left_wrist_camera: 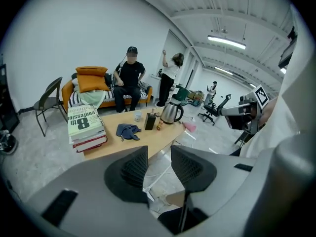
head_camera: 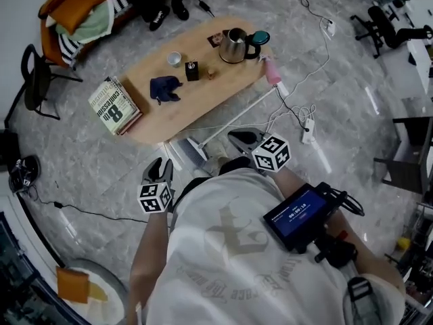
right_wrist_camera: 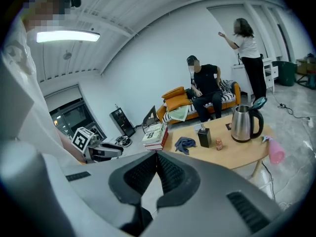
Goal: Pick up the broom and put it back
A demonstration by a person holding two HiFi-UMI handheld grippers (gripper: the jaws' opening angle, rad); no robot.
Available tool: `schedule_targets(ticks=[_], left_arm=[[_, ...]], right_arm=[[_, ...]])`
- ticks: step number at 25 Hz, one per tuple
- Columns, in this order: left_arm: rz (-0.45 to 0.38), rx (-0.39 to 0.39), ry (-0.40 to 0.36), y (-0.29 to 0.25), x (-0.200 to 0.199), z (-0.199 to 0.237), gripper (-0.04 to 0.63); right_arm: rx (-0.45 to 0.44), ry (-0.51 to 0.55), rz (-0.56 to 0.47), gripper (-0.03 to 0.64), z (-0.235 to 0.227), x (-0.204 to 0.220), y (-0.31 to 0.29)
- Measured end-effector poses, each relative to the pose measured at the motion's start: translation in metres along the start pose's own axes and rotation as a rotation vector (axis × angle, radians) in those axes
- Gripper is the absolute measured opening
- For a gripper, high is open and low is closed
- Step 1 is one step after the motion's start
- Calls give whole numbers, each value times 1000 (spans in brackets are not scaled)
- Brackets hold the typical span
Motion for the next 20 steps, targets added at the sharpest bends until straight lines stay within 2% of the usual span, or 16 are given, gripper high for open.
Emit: schedule_targets(ticks=[8, 20], left_arm=[[-62, 68, -42, 25, 2, -23, 149], [-160, 122, -76, 74, -3, -60, 147]], right_arm=[[56, 2, -69, 17, 20, 9, 25], [68, 35, -127, 17, 56, 14, 50]])
Point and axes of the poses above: the fingertips, and each gripper's own axes: y backward along the fingers, z to its left, x out of its underside, the point moved 5 cm from there along y, backward along the fingers
